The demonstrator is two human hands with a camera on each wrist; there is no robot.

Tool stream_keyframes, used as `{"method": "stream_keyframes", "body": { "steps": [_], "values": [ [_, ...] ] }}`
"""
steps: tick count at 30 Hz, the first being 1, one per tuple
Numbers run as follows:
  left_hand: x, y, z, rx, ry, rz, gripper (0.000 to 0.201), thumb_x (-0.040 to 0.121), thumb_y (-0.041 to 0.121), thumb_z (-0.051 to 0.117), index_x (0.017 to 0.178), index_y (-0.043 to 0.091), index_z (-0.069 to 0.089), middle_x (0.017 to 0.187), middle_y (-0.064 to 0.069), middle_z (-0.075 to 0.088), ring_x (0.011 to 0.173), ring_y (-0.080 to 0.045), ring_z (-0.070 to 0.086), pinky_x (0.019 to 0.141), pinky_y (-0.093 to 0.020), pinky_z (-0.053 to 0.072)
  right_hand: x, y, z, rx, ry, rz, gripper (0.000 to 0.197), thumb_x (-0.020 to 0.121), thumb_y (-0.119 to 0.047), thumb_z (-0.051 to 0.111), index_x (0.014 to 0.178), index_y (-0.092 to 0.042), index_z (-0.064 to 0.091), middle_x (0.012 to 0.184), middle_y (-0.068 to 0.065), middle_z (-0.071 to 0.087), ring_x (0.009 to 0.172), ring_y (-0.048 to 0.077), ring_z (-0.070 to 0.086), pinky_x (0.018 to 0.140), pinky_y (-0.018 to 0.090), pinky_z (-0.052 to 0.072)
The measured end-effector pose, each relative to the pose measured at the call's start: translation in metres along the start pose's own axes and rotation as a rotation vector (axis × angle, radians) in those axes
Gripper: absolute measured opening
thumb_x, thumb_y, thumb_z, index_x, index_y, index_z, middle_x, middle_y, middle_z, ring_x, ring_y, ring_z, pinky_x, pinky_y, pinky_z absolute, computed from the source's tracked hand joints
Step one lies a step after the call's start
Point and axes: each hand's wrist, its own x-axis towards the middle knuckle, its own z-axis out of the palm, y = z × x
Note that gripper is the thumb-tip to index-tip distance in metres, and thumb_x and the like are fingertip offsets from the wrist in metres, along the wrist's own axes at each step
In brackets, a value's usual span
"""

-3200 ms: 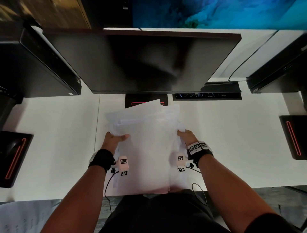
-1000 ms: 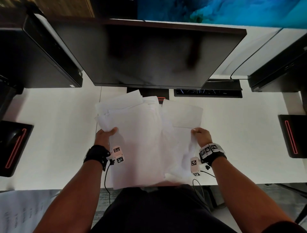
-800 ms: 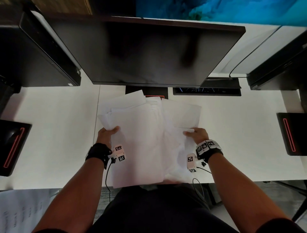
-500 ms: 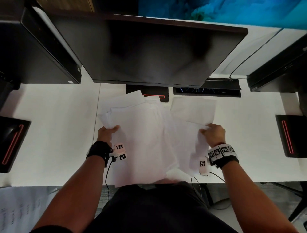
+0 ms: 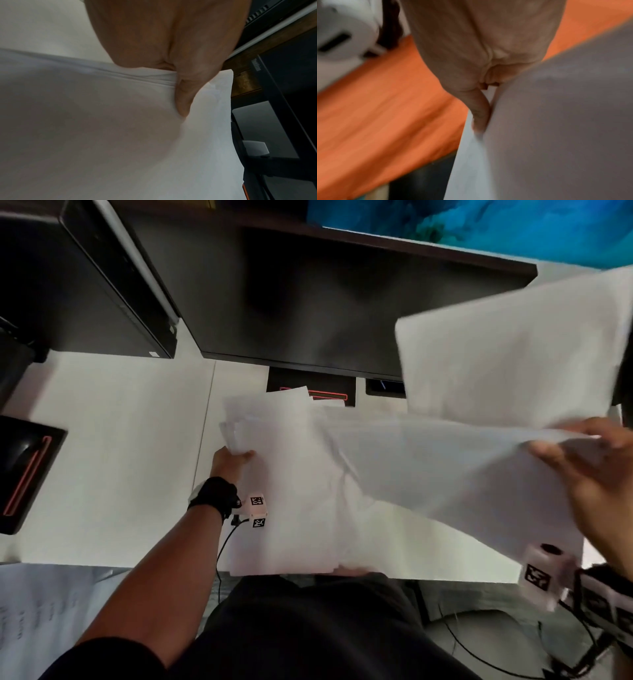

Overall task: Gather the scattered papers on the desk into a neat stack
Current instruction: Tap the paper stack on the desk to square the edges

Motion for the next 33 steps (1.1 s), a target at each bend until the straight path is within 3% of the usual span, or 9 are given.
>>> {"method": "stream_keyframes", "body": {
  "steps": [4,6,9,12,16,19,24,28,33],
  "values": [
    [-0.002,0.000,0.000,0.004,0.001,-0.021,0.020,0.085,0.012,0.074,0.104,0.006,0.070,0.096,-0.014,0.074,0.090,-0.034,0.071,0.076,-0.036,0.057,0.000,-0.031,0.012,0.382,0.152,0.154,0.026,0.072,-0.071,0.064,0.081,-0.047,0.065,0.062,-0.027,0.062,0.058,0.004,0.059,0.055,0.015,0.049],
    [-0.002,-0.001,0.000,0.031,0.020,-0.037,0.004,0.091,0.008,0.066,0.088,0.011,0.066,0.080,-0.008,0.067,0.089,-0.030,0.065,0.068,-0.028,0.052,-0.001,-0.033,0.039,0.475,0.218,0.140,0.024,0.080,-0.049,0.074,0.091,-0.028,0.072,0.078,-0.011,0.072,0.066,0.008,0.064,0.060,0.021,0.051],
    [-0.011,0.005,0.003,0.027,0.104,-0.098,0.037,0.102,0.000,0.043,0.073,0.024,0.042,0.075,-0.003,0.045,0.099,-0.021,0.047,0.058,-0.016,0.040,-0.002,-0.015,0.101,0.538,0.193,0.252,0.019,0.084,-0.027,0.075,0.093,-0.010,0.073,0.075,0.002,0.070,0.060,0.006,0.061,0.055,0.020,0.049],
    [-0.006,0.001,-0.002,-0.014,0.050,-0.120,0.024,0.101,-0.003,0.039,0.090,-0.001,0.061,0.089,-0.023,0.061,0.096,-0.028,0.066,0.064,-0.018,0.045,-0.011,-0.006,0.169,0.618,0.133,0.449,0.008,0.085,-0.015,0.072,0.087,-0.007,0.071,0.068,-0.001,0.065,0.050,-0.003,0.056,0.048,0.014,0.046],
    [-0.012,-0.008,-0.004,-0.121,0.014,-0.079,0.009,0.090,0.000,0.063,0.087,0.006,0.068,0.082,-0.010,0.070,0.076,-0.026,0.068,0.074,-0.031,0.056,-0.023,0.019,0.249,0.692,-0.012,0.764,0.015,0.075,-0.018,0.075,0.083,-0.005,0.074,0.077,0.007,0.074,0.074,0.029,0.072,0.062,0.034,0.057],
    [-0.009,-0.014,-0.006,-0.163,0.005,-0.107,0.018,0.079,0.019,0.073,0.091,0.005,0.070,0.085,-0.015,0.072,0.090,-0.038,0.069,0.083,-0.044,0.053,-0.025,0.041,0.289,0.672,-0.113,0.874,0.020,0.063,-0.026,0.074,0.071,-0.008,0.071,0.078,0.010,0.075,0.079,0.036,0.073,0.074,0.051,0.060],
    [-0.004,-0.017,-0.006,-0.268,0.070,-0.229,0.094,0.063,0.096,0.049,0.115,0.020,0.069,0.110,-0.002,0.073,0.101,-0.025,0.068,0.097,-0.042,0.052,-0.024,0.046,0.307,0.602,-0.249,0.832,0.035,0.068,-0.048,0.069,0.061,-0.014,0.067,0.073,0.007,0.071,0.078,0.034,0.067,0.082,0.050,0.057],
    [-0.012,-0.012,-0.004,-0.020,0.038,-0.063,0.048,0.067,0.046,0.088,0.101,0.015,0.073,0.102,-0.006,0.075,0.096,-0.026,0.072,0.094,-0.043,0.055,-0.027,0.032,0.285,0.513,-0.265,0.716,0.056,0.090,-0.056,0.051,0.061,-0.009,0.063,0.069,0.008,0.064,0.074,0.030,0.058,0.076,0.044,0.051],
    [-0.011,-0.004,0.000,0.080,0.085,-0.064,0.033,0.079,0.013,0.083,0.107,0.002,0.070,0.100,-0.011,0.072,0.089,-0.028,0.068,0.079,-0.032,0.052,-0.024,0.039,0.225,0.236,-0.012,0.337,0.014,0.090,-0.013,0.067,0.096,-0.018,0.078,0.096,0.007,0.077,0.094,0.022,0.071,0.070,-0.005,0.035]
  ]
}}
